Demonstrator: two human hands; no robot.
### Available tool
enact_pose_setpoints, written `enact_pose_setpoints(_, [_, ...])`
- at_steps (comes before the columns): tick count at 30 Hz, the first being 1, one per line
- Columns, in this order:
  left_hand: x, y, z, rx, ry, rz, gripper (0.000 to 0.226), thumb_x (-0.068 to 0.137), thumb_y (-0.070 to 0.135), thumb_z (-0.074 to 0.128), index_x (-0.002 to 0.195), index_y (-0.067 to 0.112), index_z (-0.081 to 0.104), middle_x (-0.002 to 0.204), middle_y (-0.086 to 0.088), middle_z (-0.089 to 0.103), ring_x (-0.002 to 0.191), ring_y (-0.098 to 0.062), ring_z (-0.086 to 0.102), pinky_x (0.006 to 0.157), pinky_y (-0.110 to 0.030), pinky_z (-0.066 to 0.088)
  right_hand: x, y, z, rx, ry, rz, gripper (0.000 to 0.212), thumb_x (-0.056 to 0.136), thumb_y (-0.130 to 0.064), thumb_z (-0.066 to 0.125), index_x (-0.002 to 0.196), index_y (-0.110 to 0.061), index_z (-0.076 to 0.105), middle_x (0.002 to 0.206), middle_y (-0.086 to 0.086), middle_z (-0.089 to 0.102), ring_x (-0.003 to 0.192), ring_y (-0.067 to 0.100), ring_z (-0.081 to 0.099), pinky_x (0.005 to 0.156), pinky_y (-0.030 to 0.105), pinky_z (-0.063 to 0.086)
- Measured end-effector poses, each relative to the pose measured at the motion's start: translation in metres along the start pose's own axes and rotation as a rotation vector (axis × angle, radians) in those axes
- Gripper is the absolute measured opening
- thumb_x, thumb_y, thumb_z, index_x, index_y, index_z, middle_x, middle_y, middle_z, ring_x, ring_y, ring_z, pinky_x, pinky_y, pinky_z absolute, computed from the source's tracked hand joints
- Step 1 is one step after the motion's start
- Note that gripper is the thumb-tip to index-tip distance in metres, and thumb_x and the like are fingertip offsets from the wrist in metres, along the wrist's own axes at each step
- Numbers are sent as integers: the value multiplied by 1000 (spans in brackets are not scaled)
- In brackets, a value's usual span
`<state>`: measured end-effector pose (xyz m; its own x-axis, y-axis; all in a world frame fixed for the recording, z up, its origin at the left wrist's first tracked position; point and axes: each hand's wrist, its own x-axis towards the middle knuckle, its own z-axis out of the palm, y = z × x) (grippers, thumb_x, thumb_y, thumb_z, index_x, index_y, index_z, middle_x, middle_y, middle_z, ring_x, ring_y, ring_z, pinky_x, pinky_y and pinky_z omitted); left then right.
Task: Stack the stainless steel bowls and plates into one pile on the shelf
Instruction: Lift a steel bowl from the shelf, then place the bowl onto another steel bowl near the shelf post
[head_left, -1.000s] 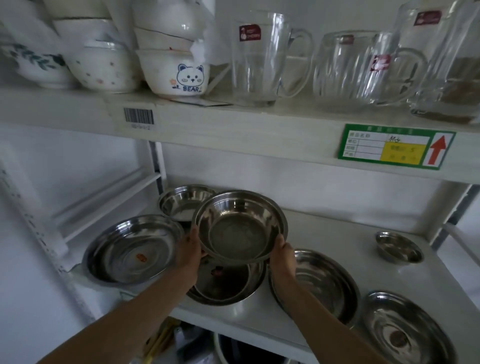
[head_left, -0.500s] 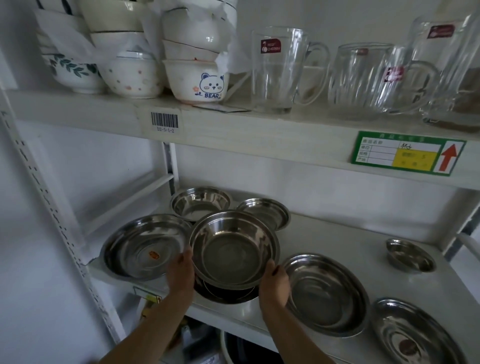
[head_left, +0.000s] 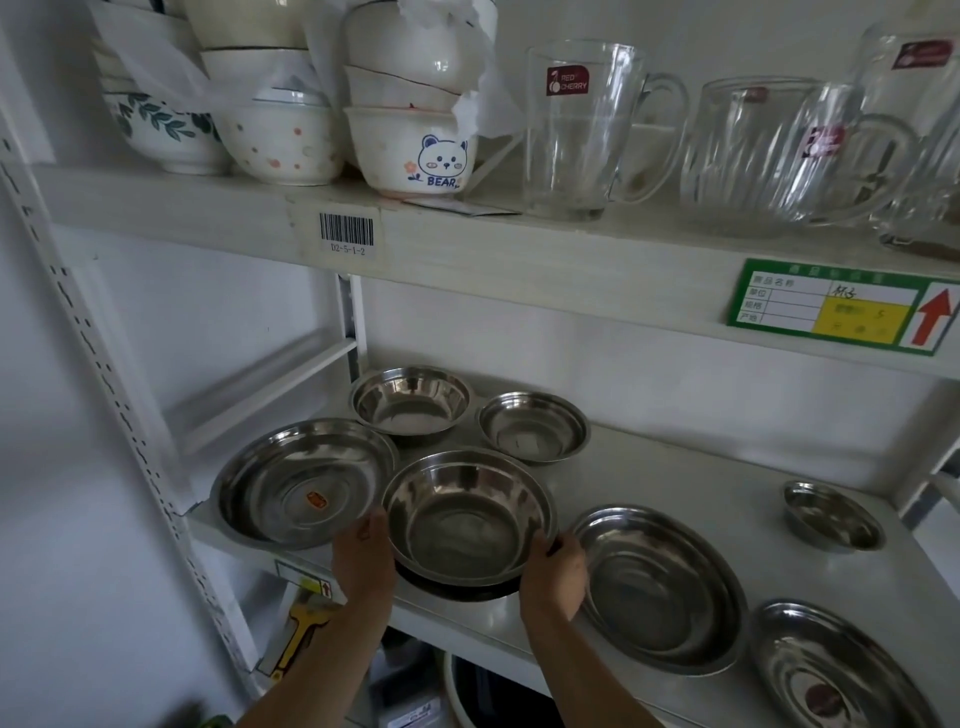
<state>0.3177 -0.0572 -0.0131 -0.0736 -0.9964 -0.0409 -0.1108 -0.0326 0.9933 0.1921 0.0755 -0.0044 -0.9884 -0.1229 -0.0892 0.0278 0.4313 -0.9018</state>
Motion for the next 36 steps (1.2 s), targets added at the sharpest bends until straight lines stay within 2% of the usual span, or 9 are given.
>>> enact_pose_setpoints(3, [0, -5, 2, -2, 6, -11, 27, 92, 21, 51, 69, 7, 54, 64, -10, 55, 62, -23, 52, 69, -36, 45, 2, 2, 0, 15, 9, -5, 20, 93, -26, 57, 90, -6, 60, 91, 13, 65, 78, 26, 59, 67, 31, 43])
enact_pose_setpoints(8, [-2, -5, 5, -21, 41, -10, 28, 90, 22, 53, 68, 4, 57, 61, -7, 55, 60, -20, 51, 66, -34, 44, 3, 2, -1, 17, 22, -15, 18, 92, -25, 57, 94, -7, 58, 98, 13, 65, 82, 26, 58, 71, 32, 42])
enact_pose_setpoints(12, [-3, -4, 6, -25, 57, -3, 29, 89, 23, 56, 66, 6, 58, 60, -8, 58, 60, -22, 54, 67, -37, 48, 1, 1, -4, 19, 18, -21, 19, 91, -23, 60, 99, -6, 58, 103, 14, 64, 94, 31, 61, 77, 34, 43])
enact_pose_setpoints(17, [-5, -2, 8, -26, 92, 25, 29, 88, 20, 60, 62, 7, 61, 61, -14, 62, 58, -22, 56, 65, -38, 50, -2, -3, -12, 46, 22, -31, 22, 87, -14, 64, 103, -7, 51, 99, 12, 63, 83, 26, 52, 73, 32, 37])
enact_pose_setpoints(20, [-6, -3, 9, -30, 99, 39, 27, 87, 22, 62, 62, 12, 62, 61, -9, 63, 60, -22, 58, 67, -38, 51, -1, -2, -12, 3, 26, -54, 24, 86, -15, 66, 103, -7, 51, 104, 15, 64, 91, 32, 59, 73, 33, 38])
enact_pose_setpoints(22, [-5, -4, 9, -26, 99, 37, 26, 86, 26, 63, 64, 13, 64, 61, -7, 64, 61, -23, 60, 67, -38, 52, -2, -1, -11, -31, 35, -71, 26, 85, -16, 68, 104, -7, 52, 106, 15, 65, 97, 36, 61, 75, 36, 42])
enact_pose_setpoints(25, [-3, -8, 9, -21, 92, 21, 22, 86, 29, 63, 70, 14, 66, 66, -6, 67, 67, -25, 64, 70, -41, 55, -3, -1, -9, -67, 44, -98, 26, 86, -18, 68, 104, -7, 52, 105, 15, 65, 95, 36, 62, 75, 38, 45])
enact_pose_setpoints(29, [-4, -7, 8, -60, 124, -3, 16, 83, 24, 67, 91, 10, 62, 83, -7, 69, 79, -25, 65, 80, -42, 55, -2, 1, -8, -121, 55, -134, 22, 89, -22, 62, 104, -9, 51, 104, 15, 66, 92, 36, 63, 68, 34, 39])
enact_pose_setpoints(36, [2, -12, 6, -2, 94, -4, 13, 83, 23, 67, 90, 13, 62, 80, -3, 68, 77, -22, 65, 80, -46, 55, 3, 3, -9, -251, 68, -157, 17, 93, -22, 55, 103, -9, 51, 105, 17, 63, 89, 41, 65, 65, 35, 37])
